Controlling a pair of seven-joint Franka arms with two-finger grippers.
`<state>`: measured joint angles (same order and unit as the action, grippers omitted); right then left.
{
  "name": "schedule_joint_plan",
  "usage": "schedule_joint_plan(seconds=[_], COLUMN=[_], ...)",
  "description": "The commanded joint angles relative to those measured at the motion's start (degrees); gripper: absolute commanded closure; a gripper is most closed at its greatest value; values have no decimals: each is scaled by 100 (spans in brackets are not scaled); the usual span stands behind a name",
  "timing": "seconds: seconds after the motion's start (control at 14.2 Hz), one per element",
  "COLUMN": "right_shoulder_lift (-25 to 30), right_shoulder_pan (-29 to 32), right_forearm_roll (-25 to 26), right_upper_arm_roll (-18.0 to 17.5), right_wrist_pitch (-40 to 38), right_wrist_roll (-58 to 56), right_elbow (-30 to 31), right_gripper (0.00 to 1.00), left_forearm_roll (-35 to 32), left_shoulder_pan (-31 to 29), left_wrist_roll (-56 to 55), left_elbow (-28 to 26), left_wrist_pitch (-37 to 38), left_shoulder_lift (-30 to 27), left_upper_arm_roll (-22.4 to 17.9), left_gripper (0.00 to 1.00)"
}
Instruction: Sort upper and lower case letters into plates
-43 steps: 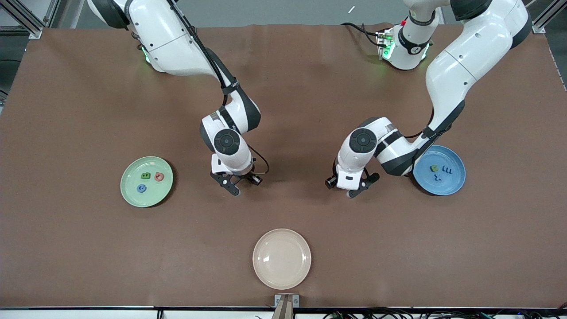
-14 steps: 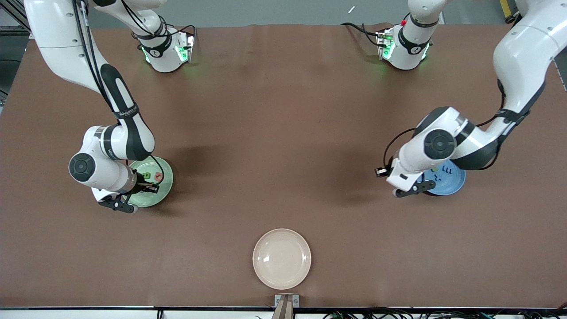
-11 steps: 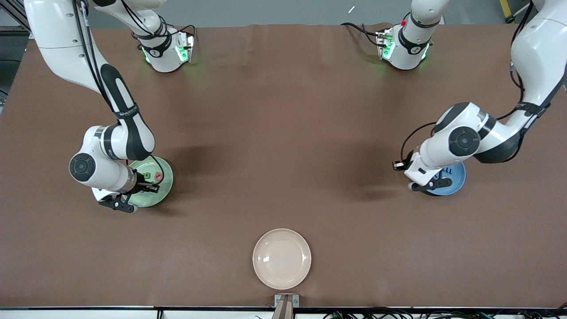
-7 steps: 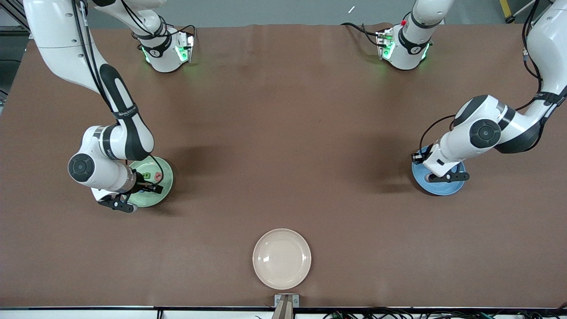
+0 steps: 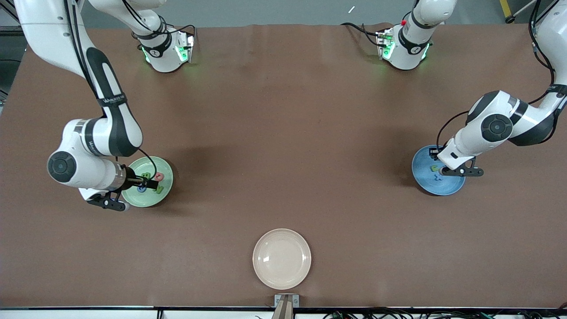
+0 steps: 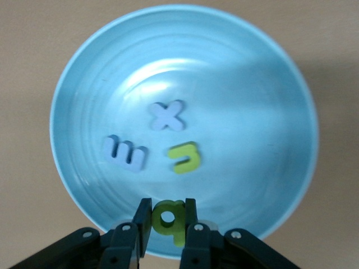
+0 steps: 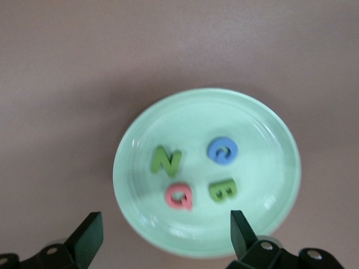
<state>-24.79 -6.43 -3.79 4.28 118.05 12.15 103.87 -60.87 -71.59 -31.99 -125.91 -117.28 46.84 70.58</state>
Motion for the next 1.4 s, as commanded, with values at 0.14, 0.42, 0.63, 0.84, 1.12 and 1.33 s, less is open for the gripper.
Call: schedule_joint_plan(seconds=[0.14,0.42,0.63,0.84,1.12,1.33], right_shoulder_lift=[632,887,1283,1590,1627,1618], right_shoulder_pan=[81,475,695,801,793,784], right_forearm_roll=[940,915,723,441,502,528], right_upper_arm_roll=[-94,-41,-41,-41,-41,-58], right_wrist_pitch=[-1133,-1767,-2013,-2207,-2935,-3060], right_wrist_roll=[-186,-1162,-1277,-1461,-1479,-1479], right_elbow=[-139,-428,-429,-455,-1209,-1457], right_gripper=[0,0,0,0,0,0], left_forearm_roll=[-338,-338,-338,-338,-294,-50], left_shoulder_pan=[-30,-21,-39,-39,-56,-101], left_wrist_roll=[272,343,360,500,422,518], left_elbow=[-57,-39,-57,-22,-22,66], left_wrist_pitch=[-655,-656,-630,-621,-577,-568], left_shoulder_lift=[-25,-34,-104,-122,-131,-218], left_upper_arm_roll=[-395,-440,-405,-361,-230,-167], left_gripper=[82,55,0,0,0,0])
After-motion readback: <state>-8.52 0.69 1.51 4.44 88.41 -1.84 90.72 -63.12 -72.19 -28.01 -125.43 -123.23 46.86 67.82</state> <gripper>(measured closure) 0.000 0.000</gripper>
